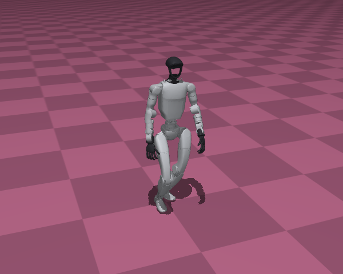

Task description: Walk

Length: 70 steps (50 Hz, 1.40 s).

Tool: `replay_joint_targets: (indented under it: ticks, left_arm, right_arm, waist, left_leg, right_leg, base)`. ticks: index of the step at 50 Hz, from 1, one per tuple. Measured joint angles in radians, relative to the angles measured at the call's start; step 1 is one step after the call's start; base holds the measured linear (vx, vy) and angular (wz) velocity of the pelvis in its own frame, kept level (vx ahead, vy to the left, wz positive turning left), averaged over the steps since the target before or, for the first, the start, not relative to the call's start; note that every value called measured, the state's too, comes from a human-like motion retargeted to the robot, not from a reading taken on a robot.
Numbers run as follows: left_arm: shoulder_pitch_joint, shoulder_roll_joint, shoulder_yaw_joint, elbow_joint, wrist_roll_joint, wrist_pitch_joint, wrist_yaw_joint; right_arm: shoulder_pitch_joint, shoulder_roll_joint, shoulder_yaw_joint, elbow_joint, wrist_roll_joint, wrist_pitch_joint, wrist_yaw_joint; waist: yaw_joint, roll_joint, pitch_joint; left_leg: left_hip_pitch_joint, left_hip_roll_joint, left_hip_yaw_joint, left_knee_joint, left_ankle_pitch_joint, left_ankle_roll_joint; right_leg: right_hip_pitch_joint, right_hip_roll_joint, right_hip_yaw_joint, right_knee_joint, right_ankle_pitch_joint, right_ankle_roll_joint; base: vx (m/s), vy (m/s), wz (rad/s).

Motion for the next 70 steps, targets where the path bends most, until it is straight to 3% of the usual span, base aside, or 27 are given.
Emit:
replay_joint_targets:
  ticks: [4,8,16,21,25,29,34,41,52,60,65,70]
  left_arm:
    - [-0.015,0.0,-0.002,-0.024,0.003,-0.016,-0.006]
    - [-0.02,-0.005,-0.01,-0.033,0.017,-0.03,-0.008]
    - [0.029,-0.038,-0.029,0.009,0.04,-0.039,-0.024]
    - [0.091,-0.05,-0.045,0.062,0.052,-0.028,-0.032]
    - [0.134,-0.05,-0.054,0.09,0.064,-0.015,-0.029]
    - [0.156,-0.045,-0.055,0.096,0.071,-0.002,-0.015]
    - [0.179,-0.038,-0.044,0.092,0.065,0.004,0.003]
    - [0.205,-0.045,-0.013,0.094,0.033,-0.004,0.015]
    - [0.205,-0.071,0.005,0.106,-0.004,-0.002,0.024]
    - [0.152,-0.053,0.012,0.1,-0.004,-0.004,0.044]
    - [0.131,-0.048,0.004,0.09,-0.003,-0.006,0.056]
    - [0.09,-0.033,-0.006,0.074,0.008,-0.005,0.058]
  right_arm:
    - [0.038,-0.008,-0.024,0.02,0.014,0.006,-0.001]
    - [0.059,-0.013,-0.039,0.028,0.024,0.006,-0.003]
    - [0.081,-0.017,-0.045,0.017,0.052,-0.005,-0.02]
    - [0.063,-0.021,-0.033,-0.019,0.063,-0.019,-0.044]
    - [0.025,-0.037,-0.019,-0.067,0.068,-0.03,-0.069]
    - [-0.037,-0.061,-0.008,-0.118,0.066,-0.033,-0.101]
    - [-0.121,-0.084,-0.005,-0.16,0.064,-0.035,-0.137]
    - [-0.214,-0.096,-0.008,-0.203,0.079,-0.045,-0.16]
    - [-0.259,-0.07,0.02,-0.224,0.065,-0.055,-0.138]
    - [-0.182,-0.033,0.057,-0.17,0.034,-0.051,-0.09]
    - [-0.101,-0.021,0.076,-0.117,0.015,-0.041,-0.052]
    - [-0.043,-0.026,0.078,-0.082,0.009,-0.036,-0.015]
  waist:
    - [0.025,0.04,-0.022]
    - [0.038,0.05,-0.046]
    - [0.057,0.064,-0.036]
    - [0.096,0.119,-0.013]
    - [0.132,0.165,-0.002]
    - [0.16,0.172,-0.003]
    - [0.187,0.144,-0.006]
    - [0.198,0.104,-0.009]
    - [0.14,0.041,-0.041]
    - [0.117,-0.012,-0.008]
    - [0.087,-0.053,0.012]
    - [0.052,-0.098,0.032]
  left_leg:
    - [0.024,0.043,-0.01,-0.028,-0.026,-0.002]
    - [0.036,0.055,-0.019,-0.037,-0.042,-0.002]
    - [0.089,0.082,-0.054,0.146,-0.088,-0.032]
    - [0.077,0.19,-0.062,0.424,-0.087,-0.088]
    - [0.014,0.307,-0.056,0.674,0.007,-0.134]
    - [-0.119,0.394,-0.035,0.865,0.063,-0.113]
    - [-0.286,0.422,-0.007,0.902,0.009,-0.049]
    - [-0.446,0.352,0.015,0.64,-0.026,-0.033]
    - [-0.493,0.146,-0.003,0.101,0.085,-0.074]
    - [-0.401,0.064,0.011,0.143,0.137,-0.055]
    - [-0.345,-0.003,0.02,0.203,0.127,-0.029]
    - [-0.235,-0.079,0.023,0.129,0.121,0.003]
  right_leg:
    - [-0.026,0.1,0.005,-0.268,0.015,0.034]
    - [-0.043,0.143,0.018,-0.41,0.027,0.05]
    - [0.01,0.176,-0.004,-0.295,0.057,0.023]
    - [0.082,0.257,-0.058,-0.212,0.059,-0.021]
    - [0.136,0.332,-0.095,-0.204,0.036,-0.066]
    - [0.17,0.369,-0.094,-0.227,0.002,-0.091]
    - [0.22,0.373,-0.063,-0.265,-0.038,-0.086]
    - [0.304,0.339,-0.022,-0.329,-0.071,-0.058]
    - [0.371,0.218,0.009,-0.342,-0.132,-0.033]
    - [0.47,0.155,0.048,-0.218,-0.177,-0.003]
    - [0.49,0.095,0.071,-0.046,-0.098,0.057]
    - [0.426,0.008,0.093,0.19,0.101,0.126]
  base:
    - [-0.02,0.02,-0.61]
    - [-0.04,0.02,-0.4]
    - [0.02,-0.02,-0.3]
    - [0.03,-0.06,-0.56]
    - [0.0,-0.06,-0.54]
    - [-0.02,-0.04,-0.39]
    - [0.0,-0.02,-0.34]
    - [0.02,0.01,-0.35]
    - [-0.02,0.01,-0.25]
    - [0.04,0.03,-0.39]
    - [0.04,0.05,-0.34]
    - [0.01,0.05,-0.37]
